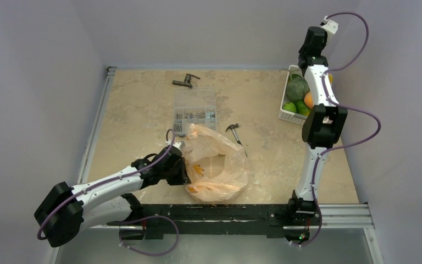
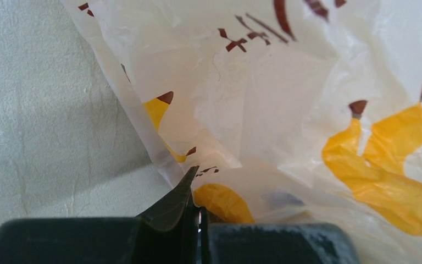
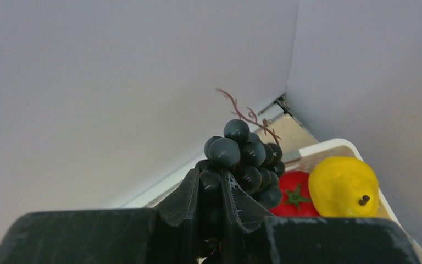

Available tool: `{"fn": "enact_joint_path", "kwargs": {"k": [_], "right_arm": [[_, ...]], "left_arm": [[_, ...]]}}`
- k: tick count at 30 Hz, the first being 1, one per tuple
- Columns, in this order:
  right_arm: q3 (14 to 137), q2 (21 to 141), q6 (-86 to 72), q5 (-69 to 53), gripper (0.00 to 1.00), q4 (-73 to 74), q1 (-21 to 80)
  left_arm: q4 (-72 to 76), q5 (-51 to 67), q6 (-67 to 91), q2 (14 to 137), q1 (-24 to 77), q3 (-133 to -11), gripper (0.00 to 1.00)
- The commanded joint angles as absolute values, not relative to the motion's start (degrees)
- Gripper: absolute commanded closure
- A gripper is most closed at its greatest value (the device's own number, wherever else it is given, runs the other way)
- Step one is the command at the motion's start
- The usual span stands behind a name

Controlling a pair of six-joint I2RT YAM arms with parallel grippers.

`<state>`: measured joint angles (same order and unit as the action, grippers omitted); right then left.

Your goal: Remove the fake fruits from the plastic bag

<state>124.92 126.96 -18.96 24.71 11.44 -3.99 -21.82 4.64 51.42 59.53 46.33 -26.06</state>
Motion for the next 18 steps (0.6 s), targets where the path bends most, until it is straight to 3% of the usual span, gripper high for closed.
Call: {"fn": "enact_joint_path", "kwargs": {"k": [1,8,11,14,18], "right_arm": [[127.27,127.68,-17.25,26.86,1.00,11.74,-5.04],[126.89,133.10,-13.67,26.91,0.98,10.95,-5.10],[127.98,134.24,-14.65,23.35,0.81,13.46,-4.98],[124.34,132.07,-16.15,17.91,0.51,11.76,-4.75],[123.49,129.15,-15.99,14.94,0.27,12.68,-4.16]], "left_arm": [[-19.61,5.89,50.46,60.18,46.58,-28.22,1.00],[-20.32,5.95,50.45,59.62,46.58,-28.74,1.00],[-20.86,5.47,50.49,58.96,46.59,-28.83,1.00],[-21.35,5.41,50.55,58.69,46.60,-29.12,1.00],[-22.19,5.54,50.75,57.90,46.59,-29.29,1.00]]}}
